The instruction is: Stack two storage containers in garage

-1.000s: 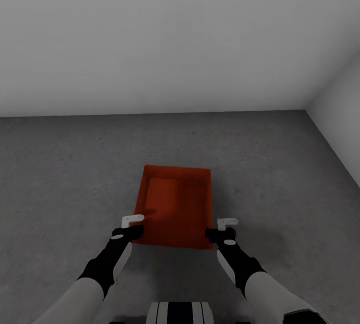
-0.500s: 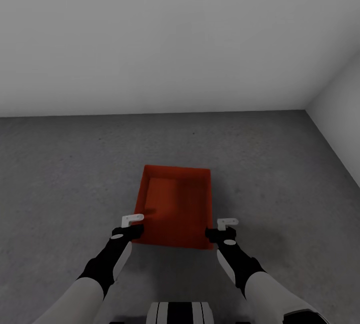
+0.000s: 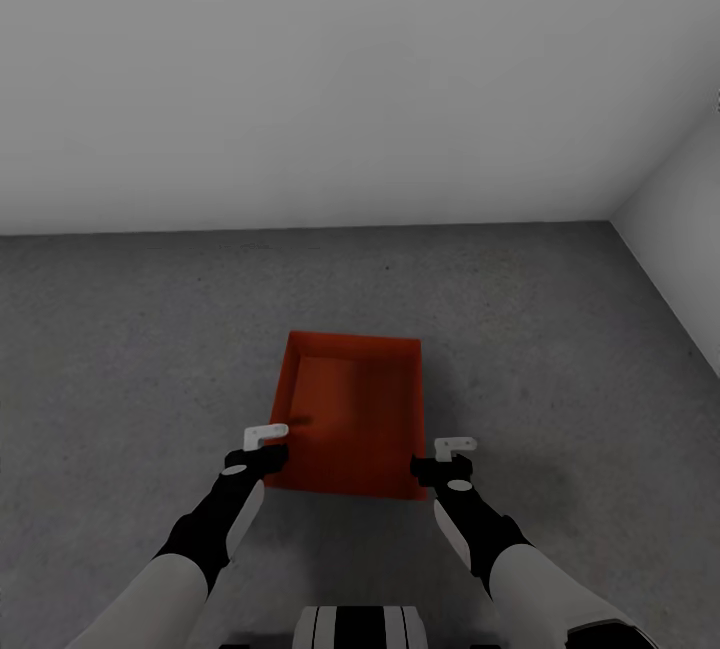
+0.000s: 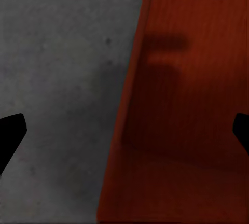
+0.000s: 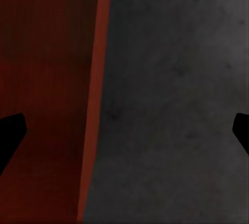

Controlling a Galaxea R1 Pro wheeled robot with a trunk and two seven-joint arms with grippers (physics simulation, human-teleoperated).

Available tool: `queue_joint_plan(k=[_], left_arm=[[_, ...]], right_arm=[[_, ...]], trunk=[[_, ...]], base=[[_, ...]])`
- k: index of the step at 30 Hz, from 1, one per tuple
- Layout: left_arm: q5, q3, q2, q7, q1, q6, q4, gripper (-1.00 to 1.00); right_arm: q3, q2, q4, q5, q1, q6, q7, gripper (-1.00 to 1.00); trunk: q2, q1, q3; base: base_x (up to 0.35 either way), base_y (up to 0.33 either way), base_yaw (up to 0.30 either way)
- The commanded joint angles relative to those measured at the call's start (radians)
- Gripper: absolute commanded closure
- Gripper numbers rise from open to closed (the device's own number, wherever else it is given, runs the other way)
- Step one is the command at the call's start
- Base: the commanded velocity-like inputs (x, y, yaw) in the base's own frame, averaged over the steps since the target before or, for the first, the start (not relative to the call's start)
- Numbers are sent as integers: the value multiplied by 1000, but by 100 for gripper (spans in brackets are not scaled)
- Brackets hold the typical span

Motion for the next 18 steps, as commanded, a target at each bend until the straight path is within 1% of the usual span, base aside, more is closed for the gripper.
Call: queue_joint_plan(k=[1,18], left_arm=[[10,-4,0,8,0,4,-2,-100],[11,-1,0,7,0,5,-6,-100]], right_arm=[[8,-1,-1,0,0,5,-8,-100],[8,1,-1,-1,0,6,-8,-100]], trunk=[[7,-4,3],[126,-69,56]], base=[[0,0,0],[0,0,0]])
